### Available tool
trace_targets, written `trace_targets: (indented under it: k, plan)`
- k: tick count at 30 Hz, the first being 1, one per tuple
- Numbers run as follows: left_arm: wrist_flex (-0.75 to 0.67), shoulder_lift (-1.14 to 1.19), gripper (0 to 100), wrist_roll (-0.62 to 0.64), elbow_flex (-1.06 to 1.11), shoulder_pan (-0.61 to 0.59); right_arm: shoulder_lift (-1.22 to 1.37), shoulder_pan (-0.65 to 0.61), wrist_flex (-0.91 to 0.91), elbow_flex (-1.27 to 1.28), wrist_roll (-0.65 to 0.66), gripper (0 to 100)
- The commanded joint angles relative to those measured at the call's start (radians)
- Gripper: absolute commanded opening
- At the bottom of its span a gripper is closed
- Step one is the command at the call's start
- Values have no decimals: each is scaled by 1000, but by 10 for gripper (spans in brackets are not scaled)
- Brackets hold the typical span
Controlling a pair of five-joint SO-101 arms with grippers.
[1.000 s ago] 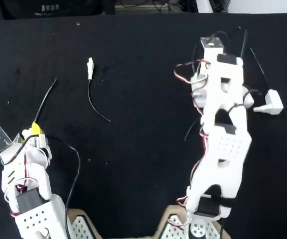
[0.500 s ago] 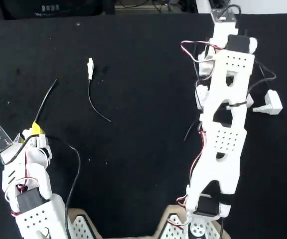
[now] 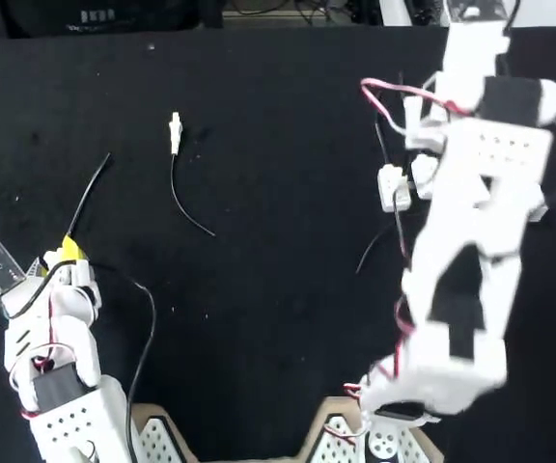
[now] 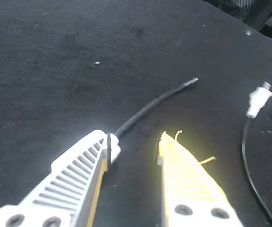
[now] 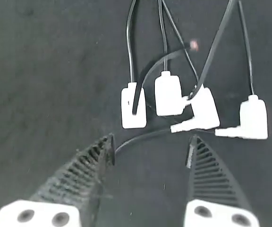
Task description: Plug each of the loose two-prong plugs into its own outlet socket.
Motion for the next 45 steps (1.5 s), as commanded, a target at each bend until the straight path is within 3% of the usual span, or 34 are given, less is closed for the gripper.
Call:
trace_targets:
  k: [1, 5, 8, 12, 16, 19, 23, 27, 32, 37, 45]
  plan:
    - [-14, -8, 180, 5, -25, 41, -309, -41, -23, 173, -3, 230]
    - [-9, -3, 182, 5, -62, 38, -444, -103, -26, 441, 0, 230]
    - [74, -3, 184, 3, -142, 41, -529, -189, -86, 636, 0, 230]
    - [169, -2, 184, -80, -237, 27, -687, -365, -255, 895, -5, 230]
    - [178, 9, 184, -157, -245, -21, -816, -583, -477, 1214, -11, 230]
    - [176, 84, 185, -193, -271, -48, -834, -680, -709, 1451, -71, 230]
    - [167, 304, 185, -296, -344, -47, -799, -727, -990, 1676, -172, 230]
    - [140, 606, 185, -446, -447, -41, -754, -738, -1134, 1767, -186, 230]
    - [97, 988, 192, -621, -604, -44, -717, -736, -1145, 1768, -186, 230]
    - [106, 1356, 302, -784, -794, -47, -714, -733, -1145, 1770, -184, 230]
    - [201, 1702, 265, -913, -1129, -150, -714, -733, -1149, 1773, -184, 230]
